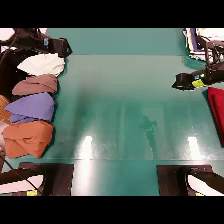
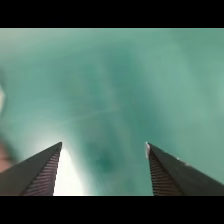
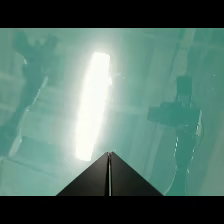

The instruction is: Fold the shirts.

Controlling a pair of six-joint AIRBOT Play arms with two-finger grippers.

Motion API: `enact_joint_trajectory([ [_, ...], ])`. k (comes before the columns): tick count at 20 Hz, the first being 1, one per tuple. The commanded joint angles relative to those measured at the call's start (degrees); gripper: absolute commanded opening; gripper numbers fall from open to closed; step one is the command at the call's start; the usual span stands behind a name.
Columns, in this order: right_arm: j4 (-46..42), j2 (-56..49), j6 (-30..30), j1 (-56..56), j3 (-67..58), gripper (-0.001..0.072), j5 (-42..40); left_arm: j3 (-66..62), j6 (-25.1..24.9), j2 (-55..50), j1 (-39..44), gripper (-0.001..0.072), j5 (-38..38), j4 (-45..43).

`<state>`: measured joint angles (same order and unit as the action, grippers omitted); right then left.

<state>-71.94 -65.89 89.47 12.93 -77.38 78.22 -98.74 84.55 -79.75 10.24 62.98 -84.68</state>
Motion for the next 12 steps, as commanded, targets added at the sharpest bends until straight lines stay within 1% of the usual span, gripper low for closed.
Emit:
enact_joint_trajectory([
  [1,0.04,0.0,0.04,0.04,-0.04,0.0017,-0.17,0.0,2.97,-5.31,-2.1,0.0621,-4.66,-16.87],
  [6,0.42,0.0,0.04,0.07,-0.04,0.0017,-0.28,0.0,6.4,-17.29,-11.8,0.0621,-12.41,-16.59],
  [9,0.42,0.0,0.04,0.07,-0.04,0.0017,-0.46,0.0,6.56,-23.41,-16.22,0.0621,-18.62,-14.21],
  [12,0.39,0.0,0.04,0.07,-0.04,0.0017,-0.22,-0.02,6.56,-27.78,-18.67,0.0621,-22.16,-14.08],
])
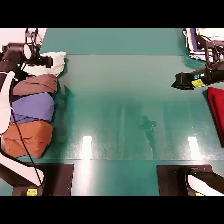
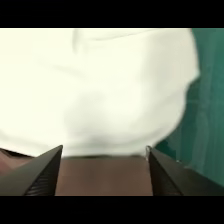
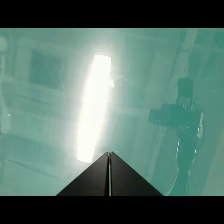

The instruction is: Fold the shirts.

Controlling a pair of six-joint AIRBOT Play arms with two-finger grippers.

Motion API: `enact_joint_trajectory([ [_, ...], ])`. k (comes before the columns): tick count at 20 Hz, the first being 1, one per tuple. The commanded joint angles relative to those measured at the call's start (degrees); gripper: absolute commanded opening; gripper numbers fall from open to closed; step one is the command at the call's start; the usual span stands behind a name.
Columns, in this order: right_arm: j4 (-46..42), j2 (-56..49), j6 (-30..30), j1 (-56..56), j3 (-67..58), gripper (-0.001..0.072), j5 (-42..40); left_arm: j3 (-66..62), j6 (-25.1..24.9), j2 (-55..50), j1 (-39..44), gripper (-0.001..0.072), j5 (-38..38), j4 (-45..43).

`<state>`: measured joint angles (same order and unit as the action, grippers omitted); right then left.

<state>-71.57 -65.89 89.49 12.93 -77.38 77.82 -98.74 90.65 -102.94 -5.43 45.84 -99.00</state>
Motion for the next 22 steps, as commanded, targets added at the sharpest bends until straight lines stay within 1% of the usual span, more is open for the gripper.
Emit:
enact_joint_trajectory([
  [1,0.02,0.02,0.02,0.07,-0.04,0.0017,0.07,0.0,0.46,-5.6,-3.54,0.0621,-5.99,0.26],
  [6,0.02,0.0,0.04,0.07,-0.04,0.0017,-1.66,-0.07,0.46,-8.07,-4.61,0.0619,-7.98,0.63],
  [7,0.02,0.0,0.04,0.07,-0.04,0.0017,-1.99,-0.09,0.48,-8.0,-4.61,0.0534,-8.55,0.66],
  [8,0.02,0.0,0.04,0.07,-0.04,0.0017,-2.19,-0.48,0.48,-7.93,-4.61,0.0241,-8.44,0.68],
  [9,0.02,0.0,0.04,0.07,-0.04,0.0017,-2.32,-1.31,0.44,-7.93,-4.61,0.0021,-7.72,0.68],
  [10,0.02,0.0,0.04,0.07,-0.04,0.0018,-2.38,-2.47,0.68,-7.82,-4.61,0.0031,-7.04,0.7],
  [11,0.02,0.0,0.04,0.07,-0.04,0.0017,-2.38,-3.74,0.94,-7.63,-4.61,0.0023,-5.95,0.7],
  [13,0.0,0.02,0.04,0.07,-0.07,0.0017,-2.8,-8.94,1.05,-7.41,-4.55,0.0022,-1.84,1.88],
  [16,0.04,0.02,0.04,0.07,-0.11,0.0017,-3.89,-16.79,0.9,-3.28,-4.39,0.0021,1.36,5.25],
  [19,0.02,-0.02,0.02,0.07,-2.78,0.0017,-6.64,-19.47,0.76,6.99,-2.43,0.0021,0.98,5.38],
  [22,-0.17,-0.02,-0.02,-0.07,-10.49,0.0017,-9.73,-19.45,-3.41,19.69,2.19,0.002,1.77,5.38],
])
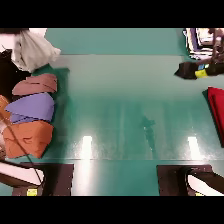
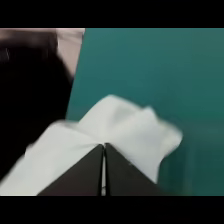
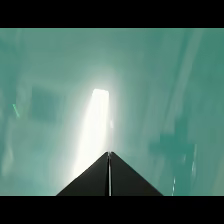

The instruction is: Fold the shirts.

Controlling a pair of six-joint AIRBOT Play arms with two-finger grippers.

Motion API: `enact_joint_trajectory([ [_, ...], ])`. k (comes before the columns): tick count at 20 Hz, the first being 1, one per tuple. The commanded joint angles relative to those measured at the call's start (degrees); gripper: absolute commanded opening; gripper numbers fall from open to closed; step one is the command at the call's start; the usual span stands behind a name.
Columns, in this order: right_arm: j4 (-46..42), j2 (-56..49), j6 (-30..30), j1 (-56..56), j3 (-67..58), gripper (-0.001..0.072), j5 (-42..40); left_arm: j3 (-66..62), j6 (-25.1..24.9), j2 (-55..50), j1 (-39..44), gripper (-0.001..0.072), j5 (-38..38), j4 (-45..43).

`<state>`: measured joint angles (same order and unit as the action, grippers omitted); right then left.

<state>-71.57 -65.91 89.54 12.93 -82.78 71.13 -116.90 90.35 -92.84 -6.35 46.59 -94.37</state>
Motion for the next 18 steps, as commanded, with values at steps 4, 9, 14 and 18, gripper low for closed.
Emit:
enact_joint_trajectory([
  [4,-0.61,0.0,-0.66,-0.07,-16.74,0.0017,-3.69,-1.29,-5.66,23.61,13.55,0.002,7.98,0.74],
  [9,-0.57,0.0,-2.32,-0.07,-26.47,0.0017,-2.4,1.57,-2.51,27.65,29.11,0.002,22.71,0.7],
  [14,-0.52,0.04,-2.29,-0.07,-30.62,0.0017,1.11,19.58,1.88,25.22,45.16,0.0022,24.46,4.68],
  [18,-0.37,0.04,-2.27,-0.07,-30.77,0.0017,3.67,30.01,-1.88,21.53,49.37,0.0541,17.97,14.08],
])
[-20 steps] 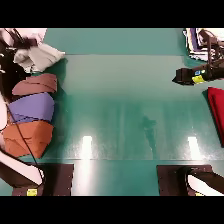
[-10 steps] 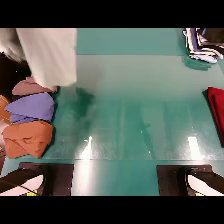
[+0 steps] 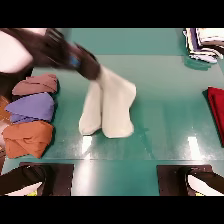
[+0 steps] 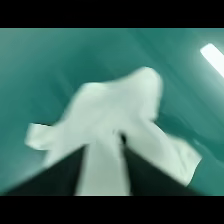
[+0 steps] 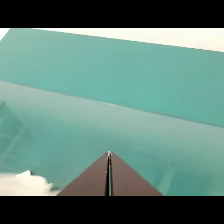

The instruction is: Fold the shirts.

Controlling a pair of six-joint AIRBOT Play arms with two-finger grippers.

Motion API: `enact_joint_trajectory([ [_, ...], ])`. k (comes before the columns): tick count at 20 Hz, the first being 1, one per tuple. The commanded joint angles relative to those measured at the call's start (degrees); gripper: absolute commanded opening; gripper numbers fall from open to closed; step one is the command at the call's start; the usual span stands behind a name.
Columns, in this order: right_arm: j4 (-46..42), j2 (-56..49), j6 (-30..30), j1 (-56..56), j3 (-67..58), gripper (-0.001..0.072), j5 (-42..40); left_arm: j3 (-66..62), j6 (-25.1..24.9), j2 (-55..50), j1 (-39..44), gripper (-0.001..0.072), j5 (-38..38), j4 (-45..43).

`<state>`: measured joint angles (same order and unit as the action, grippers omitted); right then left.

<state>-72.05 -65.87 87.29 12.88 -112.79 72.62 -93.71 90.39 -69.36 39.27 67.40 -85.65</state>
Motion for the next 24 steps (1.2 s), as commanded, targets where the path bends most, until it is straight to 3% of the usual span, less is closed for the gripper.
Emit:
enact_joint_trajectory([
  [1,0.11,0.0,0.02,-0.02,-0.76,0.0017,3.06,6.99,-1.88,-2.51,2.84,0.0548,-2.43,2.45],
  [3,0.13,0.0,0.04,-0.02,-0.76,0.0017,4.33,6.99,-1.64,-2.45,-1.22,0.0548,-1.07,-3.58],
  [5,0.13,0.0,0.07,-0.02,-0.76,0.0017,5.05,7.91,2.6,-2.47,-9.66,0.0548,-0.37,-6.82],
  [7,0.15,0.11,0.07,-0.02,-0.76,0.0017,6.25,11.78,5.05,-2.47,-19.26,0.0547,-1.09,-1.46],
  [10,0.11,0.09,0.07,-0.02,-0.76,0.0017,6.38,22.71,-1.42,-2.47,-28.52,0.0547,-2.75,13.14],
  [16,0.13,0.07,0.07,-0.02,-0.76,0.0017,6.45,43.25,-5.86,-3.67,-30.25,0.0547,-15.32,24.39],
  [23,0.48,0.07,0.07,0.0,-0.76,0.0017,6.51,44.68,-10.75,-10.14,-30.08,0.0545,-16.74,37.18],
  [24,0.5,0.07,0.07,0.0,-0.76,0.0017,6.51,44.68,-11.45,-10.64,-30.08,0.0456,-16.57,38.07],
])
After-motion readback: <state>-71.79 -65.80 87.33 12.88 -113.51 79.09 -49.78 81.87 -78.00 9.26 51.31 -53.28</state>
